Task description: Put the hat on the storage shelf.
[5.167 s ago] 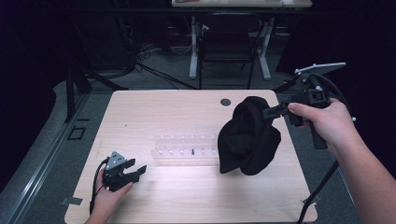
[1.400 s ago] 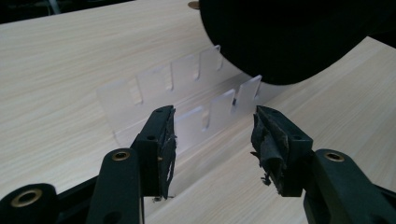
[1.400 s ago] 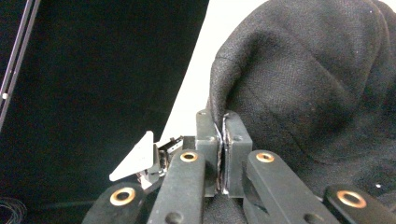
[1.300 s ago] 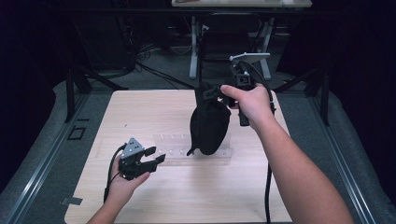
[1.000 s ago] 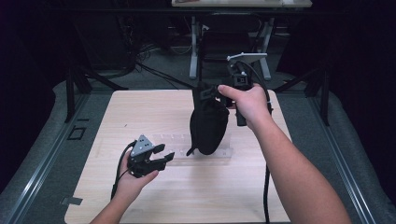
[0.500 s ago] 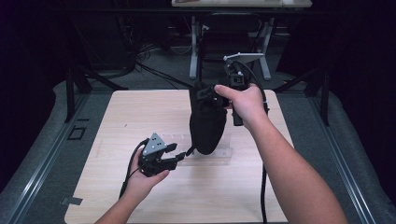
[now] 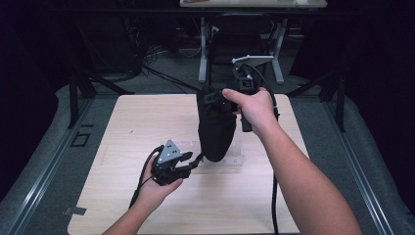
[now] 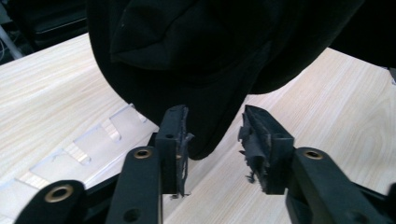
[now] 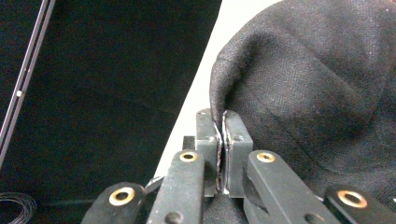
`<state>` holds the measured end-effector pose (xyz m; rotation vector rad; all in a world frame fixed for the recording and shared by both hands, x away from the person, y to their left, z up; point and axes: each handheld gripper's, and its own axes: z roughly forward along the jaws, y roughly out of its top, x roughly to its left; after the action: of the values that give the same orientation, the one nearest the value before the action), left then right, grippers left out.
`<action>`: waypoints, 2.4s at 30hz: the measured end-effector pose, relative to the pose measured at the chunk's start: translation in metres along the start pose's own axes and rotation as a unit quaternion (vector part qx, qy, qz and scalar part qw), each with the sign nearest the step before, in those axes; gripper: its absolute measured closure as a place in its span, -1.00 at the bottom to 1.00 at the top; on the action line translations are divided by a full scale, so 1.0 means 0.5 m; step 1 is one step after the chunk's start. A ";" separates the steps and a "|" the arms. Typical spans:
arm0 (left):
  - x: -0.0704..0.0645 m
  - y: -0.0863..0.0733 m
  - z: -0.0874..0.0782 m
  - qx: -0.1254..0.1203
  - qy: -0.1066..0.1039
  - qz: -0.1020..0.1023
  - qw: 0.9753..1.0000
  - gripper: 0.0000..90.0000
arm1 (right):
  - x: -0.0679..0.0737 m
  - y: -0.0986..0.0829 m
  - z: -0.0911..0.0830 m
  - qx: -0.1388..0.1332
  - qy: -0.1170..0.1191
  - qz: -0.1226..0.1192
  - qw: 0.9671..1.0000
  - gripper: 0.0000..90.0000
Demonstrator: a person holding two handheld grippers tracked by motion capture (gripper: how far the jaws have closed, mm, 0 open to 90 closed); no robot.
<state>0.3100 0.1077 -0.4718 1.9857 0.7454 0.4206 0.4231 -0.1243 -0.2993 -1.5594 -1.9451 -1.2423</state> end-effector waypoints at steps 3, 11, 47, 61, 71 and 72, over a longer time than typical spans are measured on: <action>-0.006 0.005 0.003 -0.001 0.001 0.006 1.000 0.46 | 0.000 0.000 0.000 0.001 0.001 -0.001 1.000 0.93; -0.024 0.025 0.013 0.003 0.014 0.028 0.999 0.65 | 0.004 0.000 0.006 0.000 0.003 -0.002 1.000 0.93; 0.000 -0.015 -0.002 0.014 0.062 0.037 0.997 0.89 | -0.019 -0.019 -0.074 -0.034 -0.002 -0.007 0.999 0.75; 0.011 -0.063 0.003 0.029 0.067 0.027 0.997 0.87 | -0.043 -0.026 -0.091 -0.038 -0.008 0.004 0.999 0.73; 0.016 -0.092 -0.001 0.028 0.065 0.007 0.997 0.84 | -0.056 -0.030 -0.104 -0.043 -0.016 0.007 0.999 0.72; 0.016 -0.092 -0.001 0.028 0.065 0.007 0.997 0.83 | -0.056 -0.030 -0.104 -0.043 -0.016 0.007 0.999 0.72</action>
<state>0.3004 0.1306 -0.5114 2.0316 0.8324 0.5481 0.4059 -0.1827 -0.2972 -1.6410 -1.9205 -1.3185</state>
